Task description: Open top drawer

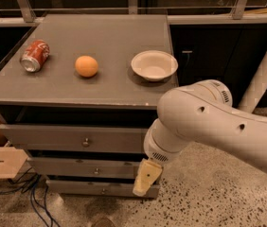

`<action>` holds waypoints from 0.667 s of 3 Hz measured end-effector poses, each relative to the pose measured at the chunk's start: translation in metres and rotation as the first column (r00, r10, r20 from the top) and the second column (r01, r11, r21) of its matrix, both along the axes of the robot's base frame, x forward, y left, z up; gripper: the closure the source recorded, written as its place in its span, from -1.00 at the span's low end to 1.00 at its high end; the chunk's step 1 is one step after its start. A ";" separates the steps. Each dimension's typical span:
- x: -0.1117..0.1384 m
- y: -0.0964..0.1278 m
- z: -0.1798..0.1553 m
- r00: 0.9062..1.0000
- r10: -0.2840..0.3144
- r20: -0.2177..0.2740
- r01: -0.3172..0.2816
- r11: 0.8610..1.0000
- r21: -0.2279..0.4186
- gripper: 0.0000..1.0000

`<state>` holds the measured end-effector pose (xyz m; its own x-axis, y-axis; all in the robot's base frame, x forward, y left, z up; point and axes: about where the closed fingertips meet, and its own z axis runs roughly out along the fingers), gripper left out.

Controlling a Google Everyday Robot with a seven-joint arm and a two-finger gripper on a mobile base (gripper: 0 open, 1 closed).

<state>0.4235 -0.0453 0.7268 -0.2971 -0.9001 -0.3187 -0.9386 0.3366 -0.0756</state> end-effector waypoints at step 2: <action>0.004 0.021 -0.011 0.998 -0.046 0.031 0.045 0.999 0.029 -1.00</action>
Offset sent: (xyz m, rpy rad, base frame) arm 0.0106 0.0483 -0.0271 0.0675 -0.0717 -0.1086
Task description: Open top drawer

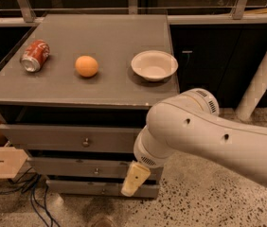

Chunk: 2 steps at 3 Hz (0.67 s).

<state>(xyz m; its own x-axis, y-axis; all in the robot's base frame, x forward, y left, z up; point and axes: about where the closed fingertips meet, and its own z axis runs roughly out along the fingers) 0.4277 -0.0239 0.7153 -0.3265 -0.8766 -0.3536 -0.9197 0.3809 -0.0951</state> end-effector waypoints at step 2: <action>0.044 0.037 -0.010 0.996 -0.046 0.075 0.044 0.998 0.033 -1.00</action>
Offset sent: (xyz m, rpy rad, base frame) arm 0.0637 0.0496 -0.0185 0.0435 -0.0923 -0.0572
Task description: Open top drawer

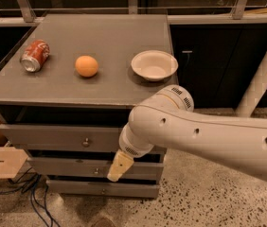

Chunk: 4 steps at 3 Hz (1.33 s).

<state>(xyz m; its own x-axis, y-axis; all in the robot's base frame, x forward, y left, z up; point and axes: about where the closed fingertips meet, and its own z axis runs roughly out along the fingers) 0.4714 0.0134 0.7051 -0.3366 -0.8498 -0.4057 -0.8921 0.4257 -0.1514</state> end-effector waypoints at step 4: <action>0.064 0.013 -0.048 0.999 0.031 -0.009 -0.031 0.999 0.009 -1.00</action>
Offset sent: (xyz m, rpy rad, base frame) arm 0.0531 0.0177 -0.0255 0.0246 -0.0149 0.0197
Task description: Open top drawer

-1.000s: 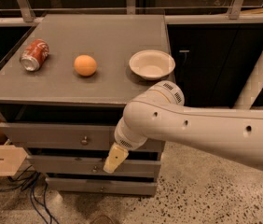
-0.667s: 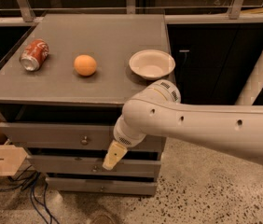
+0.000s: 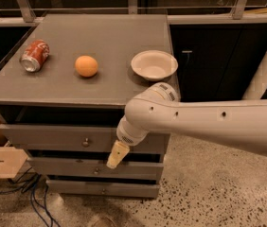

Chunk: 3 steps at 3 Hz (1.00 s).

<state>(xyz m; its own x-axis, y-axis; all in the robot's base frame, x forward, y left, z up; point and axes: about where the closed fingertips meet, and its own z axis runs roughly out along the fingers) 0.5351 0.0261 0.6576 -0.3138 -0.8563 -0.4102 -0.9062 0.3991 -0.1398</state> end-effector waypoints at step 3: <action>0.001 -0.004 -0.029 0.999 0.002 -0.046 -0.002 1.000 -0.006 0.01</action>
Offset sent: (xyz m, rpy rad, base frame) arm 0.0010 -0.0033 -0.0222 -0.0048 0.0350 0.0013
